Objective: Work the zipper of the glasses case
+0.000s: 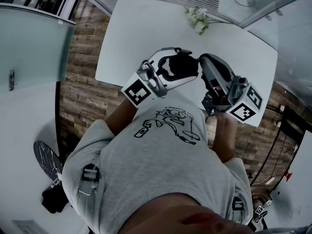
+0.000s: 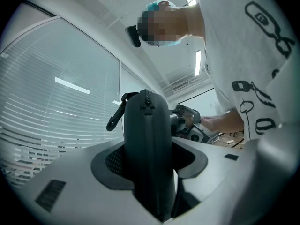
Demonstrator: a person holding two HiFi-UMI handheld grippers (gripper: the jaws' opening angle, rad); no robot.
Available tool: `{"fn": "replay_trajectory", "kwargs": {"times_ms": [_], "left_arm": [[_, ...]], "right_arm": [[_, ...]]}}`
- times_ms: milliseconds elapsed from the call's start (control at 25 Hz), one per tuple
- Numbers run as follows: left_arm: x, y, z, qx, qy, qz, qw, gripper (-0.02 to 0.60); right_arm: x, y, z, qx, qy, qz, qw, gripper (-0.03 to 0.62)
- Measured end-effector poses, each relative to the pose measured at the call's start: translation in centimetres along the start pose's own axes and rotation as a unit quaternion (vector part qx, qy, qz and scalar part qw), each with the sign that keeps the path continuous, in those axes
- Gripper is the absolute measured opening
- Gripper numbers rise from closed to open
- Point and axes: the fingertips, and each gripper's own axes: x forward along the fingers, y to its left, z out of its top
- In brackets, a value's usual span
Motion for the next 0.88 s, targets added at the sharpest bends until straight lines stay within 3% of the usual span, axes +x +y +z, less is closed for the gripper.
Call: {"fn": "replay_trajectory", "kwargs": {"times_ms": [360, 880], "left_arm": [[0.1, -0.3, 0.5, -0.014, -0.018, -0.020, 0.9996, 0.236], [-0.1, 0.1, 1.2, -0.017, -0.023, -0.009, 0.9996, 0.247]], "right_arm": [[-0.4, -0.2, 0.3, 0.044, -0.018, 0.014, 0.999, 0.005], [-0.5, -0.9, 0.3, 0.034, -0.020, -0.002, 0.999, 0.005]]}}
